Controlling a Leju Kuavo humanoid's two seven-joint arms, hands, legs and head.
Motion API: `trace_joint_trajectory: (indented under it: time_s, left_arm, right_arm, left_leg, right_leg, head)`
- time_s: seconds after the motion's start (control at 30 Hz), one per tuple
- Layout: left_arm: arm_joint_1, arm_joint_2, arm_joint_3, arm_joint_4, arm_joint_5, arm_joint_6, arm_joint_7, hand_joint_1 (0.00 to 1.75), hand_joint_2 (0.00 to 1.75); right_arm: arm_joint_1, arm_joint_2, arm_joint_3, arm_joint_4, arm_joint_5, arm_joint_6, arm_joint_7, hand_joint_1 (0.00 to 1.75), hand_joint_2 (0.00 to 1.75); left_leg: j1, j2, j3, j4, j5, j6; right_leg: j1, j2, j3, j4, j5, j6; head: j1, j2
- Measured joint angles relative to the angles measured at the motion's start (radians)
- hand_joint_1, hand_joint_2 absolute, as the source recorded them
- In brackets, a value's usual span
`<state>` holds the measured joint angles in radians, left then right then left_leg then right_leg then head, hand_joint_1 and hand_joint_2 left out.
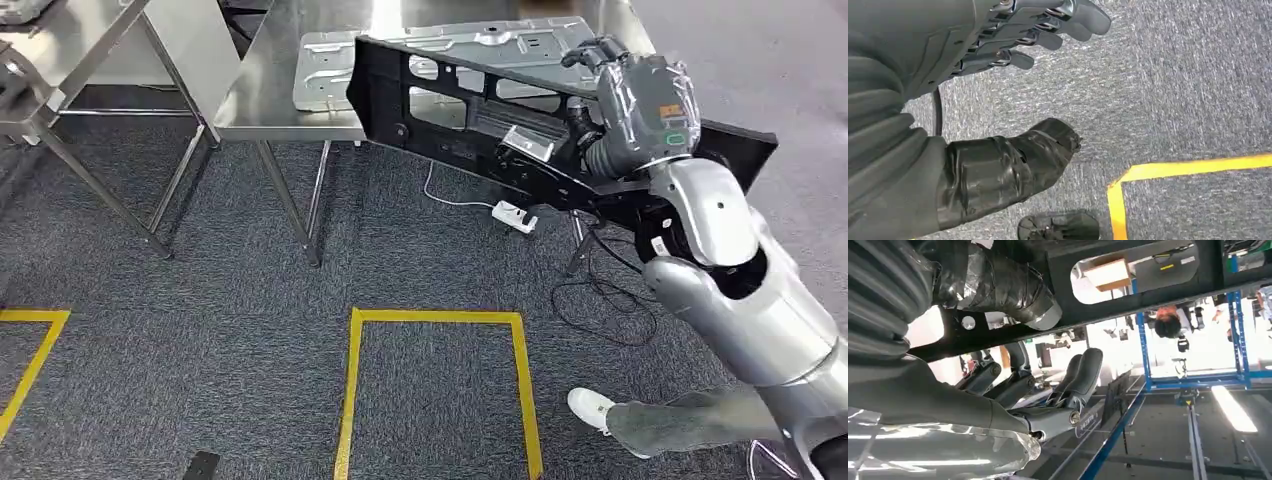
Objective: Take the parts from the cabinet and place them on the table.
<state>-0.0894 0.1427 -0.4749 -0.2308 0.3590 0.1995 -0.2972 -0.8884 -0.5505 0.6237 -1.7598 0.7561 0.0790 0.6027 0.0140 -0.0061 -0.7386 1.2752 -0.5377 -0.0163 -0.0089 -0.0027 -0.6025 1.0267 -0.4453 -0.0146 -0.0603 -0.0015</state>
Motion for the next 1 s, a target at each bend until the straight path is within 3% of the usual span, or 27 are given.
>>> trace_joint_trajectory:
  time_s: [0.07, 0.1, 0.13, 0.23, 0.27, 0.3, 0.33, 0.4, 0.43, 0.47, 0.5, 0.57, 0.6, 0.63, 0.7, 0.8, 0.83, 0.9, 0.93, 0.97, 1.0]
  left_arm:
    - [-0.001, 0.000, 0.000, 0.000, 0.000, -0.008, 0.000, 0.00, 1.75]
    - [-0.002, 0.000, 0.000, 0.000, 0.000, -0.011, 0.000, 0.00, 1.75]
    - [-0.003, 0.000, 0.000, 0.000, 0.000, -0.012, 0.000, 0.00, 1.75]
    - [-0.003, -0.001, -0.002, 0.000, 0.000, -0.014, 0.000, 0.00, 1.75]
    - [-0.004, -0.001, -0.003, 0.000, 0.000, -0.014, 0.000, 0.00, 1.75]
    - [-0.004, -0.002, -0.003, 0.000, 0.000, -0.014, -0.001, 0.00, 1.75]
    - [-0.005, -0.002, -0.004, 0.000, -0.001, -0.014, -0.001, 0.00, 1.75]
    - [-0.006, -0.002, -0.006, 0.000, -0.001, -0.013, -0.001, 0.00, 1.75]
    - [-0.006, -0.002, -0.006, 0.000, 0.000, -0.014, -0.001, 0.00, 1.75]
    - [-0.006, -0.002, -0.006, 0.000, 0.000, -0.014, -0.001, 0.00, 1.75]
    - [-0.006, -0.002, -0.007, 0.000, 0.000, -0.014, 0.000, 0.00, 1.75]
    - [-0.006, -0.004, -0.007, 0.000, 0.000, -0.014, 0.000, 0.00, 1.75]
    - [-0.006, -0.004, -0.007, 0.000, 0.000, -0.014, 0.001, 0.00, 1.75]
    - [-0.007, -0.003, -0.007, 0.000, 0.000, -0.015, 0.003, 0.00, 1.75]
    - [-0.005, -0.003, -0.008, 0.000, 0.000, -0.017, 0.009, 0.00, 1.75]
    - [-0.004, -0.003, -0.008, 0.000, 0.000, -0.025, 0.016, 0.00, 1.75]
    - [-0.005, -0.004, -0.008, 0.000, 0.000, -0.027, 0.016, 0.00, 1.75]
    - [-0.005, -0.003, -0.008, 0.000, 0.000, -0.030, 0.018, 0.00, 1.75]
    - [-0.004, -0.004, -0.009, 0.000, 0.000, -0.033, 0.019, 0.00, 1.75]
    - [-0.002, -0.004, -0.009, 0.000, 0.000, -0.037, 0.021, 0.00, 1.75]
    - [-0.002, -0.004, -0.010, 0.000, 0.000, -0.039, 0.021, 0.00, 1.75]
  right_arm:
    - [0.000, -0.017, -0.009, -0.011, 0.002, 0.000, -0.003, 1.75, 1.75]
    - [0.001, -0.024, -0.014, -0.015, 0.005, 0.000, -0.005, 1.75, 1.75]
    - [0.000, -0.032, -0.019, -0.017, 0.009, 0.000, -0.005, 1.75, 1.75]
    - [0.012, -0.046, -0.024, -0.024, 0.014, -0.002, -0.008, 1.75, 1.75]
    - [0.013, -0.053, -0.025, -0.027, 0.014, -0.002, -0.010, 1.75, 1.75]
    - [0.018, -0.058, -0.027, -0.030, 0.014, -0.002, -0.012, 1.75, 1.75]
    - [0.017, -0.065, -0.031, -0.032, 0.014, -0.003, -0.014, 1.75, 1.75]
    - [0.022, -0.071, -0.033, -0.035, 0.015, -0.003, -0.014, 1.75, 1.75]
    - [0.028, -0.074, -0.033, -0.035, 0.015, -0.003, -0.014, 1.75, 1.75]
    - [0.033, -0.075, -0.033, -0.035, 0.021, -0.001, -0.016, 1.75, 1.75]
    - [0.035, -0.079, -0.033, -0.038, 0.036, 0.004, -0.019, 1.75, 1.75]
    - [0.034, -0.091, -0.034, -0.049, 0.067, 0.018, -0.024, 1.75, 1.75]
    - [0.033, -0.098, -0.034, -0.055, 0.073, 0.024, -0.025, 1.75, 1.75]
    - [0.031, -0.099, -0.034, -0.056, 0.076, 0.030, -0.025, 1.75, 1.75]
    - [0.036, -0.113, -0.036, -0.066, 0.081, 0.035, -0.026, 1.75, 1.75]
    - [0.041, -0.129, -0.043, -0.082, 0.090, 0.048, -0.028, 1.75, 1.75]
    - [0.042, -0.132, -0.046, -0.089, 0.095, 0.049, -0.028, 1.75, 1.75]
    - [0.051, -0.138, -0.048, -0.100, 0.101, 0.050, -0.027, 1.75, 1.75]
    - [0.058, -0.140, -0.048, -0.104, 0.103, 0.050, -0.027, 1.75, 1.75]
    - [0.067, -0.141, -0.048, -0.107, 0.103, 0.051, -0.027, 1.75, 1.75]
    - [0.077, -0.145, -0.048, -0.111, 0.103, 0.051, -0.028, 1.75, 1.75]
  left_leg:
    - [0.000, 0.002, 0.080, -0.165, 0.085, 0.006]
    - [-0.002, 0.004, 0.106, -0.226, 0.086, 0.013]
    - [-0.009, 0.005, 0.121, -0.246, 0.079, 0.018]
    - [-0.011, 0.001, 0.117, -0.244, 0.082, 0.033]
    - [-0.003, 0.001, 0.124, -0.257, 0.088, 0.042]
    - [-0.003, 0.000, 0.130, -0.262, 0.090, 0.047]
    - [-0.002, 0.001, 0.131, -0.263, 0.089, 0.055]
    - [-0.003, 0.001, 0.132, -0.262, 0.087, 0.059]
    - [-0.004, 0.000, 0.132, -0.262, 0.086, 0.060]
    - [-0.004, 0.000, 0.133, -0.261, 0.084, 0.060]
    - [-0.003, -0.001, 0.135, -0.259, 0.081, 0.059]
    - [-0.002, -0.005, 0.138, -0.248, 0.071, 0.053]
    - [-0.002, -0.007, 0.138, -0.242, 0.065, 0.048]
    - [-0.009, -0.008, 0.132, -0.236, 0.060, 0.041]
    - [-0.008, -0.010, 0.132, -0.238, 0.062, 0.034]
    - [-0.005, -0.005, 0.129, -0.226, 0.046, 0.016]
    - [-0.005, -0.001, 0.112, -0.184, 0.019, 0.012]
    - [-0.004, -0.001, 0.039, -0.037, -0.046, 0.007]
    - [-0.004, -0.001, 0.002, 0.031, -0.064, 0.006]
    - [-0.004, -0.001, -0.017, 0.057, -0.058, 0.007]
    - [-0.004, -0.001, -0.014, 0.039, -0.032, 0.009]
  right_leg:
    - [0.000, 0.001, 0.002, 0.005, -0.006, 0.005]
    - [0.000, 0.001, 0.003, 0.005, -0.008, 0.009]
    - [0.006, 0.001, -0.001, 0.009, -0.010, 0.014]
    - [0.005, 0.000, 0.001, -0.002, -0.005, 0.029]
    - [0.008, 0.000, 0.000, 0.001, -0.011, 0.036]
    - [0.002, 0.002, -0.006, 0.021, -0.025, 0.038]
    - [0.002, 0.002, -0.034, 0.080, -0.061, 0.040]
    - [-0.001, 0.002, -0.113, 0.235, -0.124, 0.045]
    - [-0.002, 0.002, -0.147, 0.292, -0.136, 0.048]
    - [-0.003, 0.002, -0.159, 0.301, -0.123, 0.049]
    - [-0.005, 0.002, -0.150, 0.270, -0.092, 0.050]
    - [-0.009, 0.001, -0.077, 0.109, 0.003, 0.049]
    - [-0.011, 0.002, -0.048, 0.037, 0.021, 0.047]
    - [-0.005, 0.004, -0.031, 0.022, 0.006, 0.046]
    - [-0.003, 0.006, -0.037, 0.024, 0.007, 0.038]
    - [-0.009, 0.004, -0.028, 0.015, 0.008, 0.018]
    - [-0.009, 0.003, -0.025, 0.014, 0.006, 0.012]
    - [-0.007, 0.002, -0.021, 0.015, 0.003, 0.006]
    - [-0.005, 0.002, -0.020, 0.015, 0.001, 0.004]
    - [-0.003, 0.003, -0.018, 0.015, 0.000, 0.002]
    - [-0.002, 0.003, -0.015, 0.015, -0.002, 0.001]
  head:
    - [0.000, 0.000]
    - [0.000, 0.000]
    - [0.000, 0.000]
    - [0.002, 0.000]
    - [0.001, 0.000]
    - [0.003, 0.000]
    - [0.006, 0.000]
    - [0.007, 0.000]
    - [0.006, 0.000]
    - [0.008, 0.000]
    - [0.008, 0.000]
    - [0.008, 0.000]
    - [0.009, 0.000]
    - [0.010, 0.000]
    - [0.008, 0.000]
    - [0.008, 0.000]
    - [0.004, 0.000]
    - [0.004, 0.000]
    - [0.004, 0.000]
    - [0.004, 0.000]
    - [0.004, 0.000]
